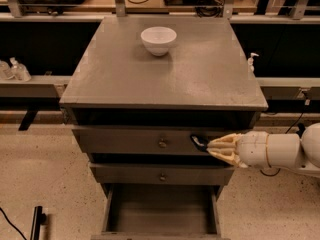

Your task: Place rxbar blueberry into bottom drawer

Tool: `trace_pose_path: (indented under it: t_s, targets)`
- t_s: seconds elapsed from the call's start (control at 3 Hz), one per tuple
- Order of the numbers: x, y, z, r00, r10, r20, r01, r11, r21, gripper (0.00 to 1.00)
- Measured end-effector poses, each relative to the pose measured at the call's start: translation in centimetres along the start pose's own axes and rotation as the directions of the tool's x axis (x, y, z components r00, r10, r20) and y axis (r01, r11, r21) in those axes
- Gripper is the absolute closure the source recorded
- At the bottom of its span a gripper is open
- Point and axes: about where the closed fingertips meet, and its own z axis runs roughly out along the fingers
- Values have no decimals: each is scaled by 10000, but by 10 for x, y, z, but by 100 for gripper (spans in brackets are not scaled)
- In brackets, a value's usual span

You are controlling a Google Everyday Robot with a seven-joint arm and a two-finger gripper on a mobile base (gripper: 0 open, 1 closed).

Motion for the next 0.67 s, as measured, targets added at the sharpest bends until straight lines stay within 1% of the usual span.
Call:
trace_pose_path:
  t_s: [0.33,0.67]
  targets:
    - [3,-18,2,9999,-111,-73,116,9976,676,100]
    - [3,-18,2,9999,-104,-76,109,9977,667,100]
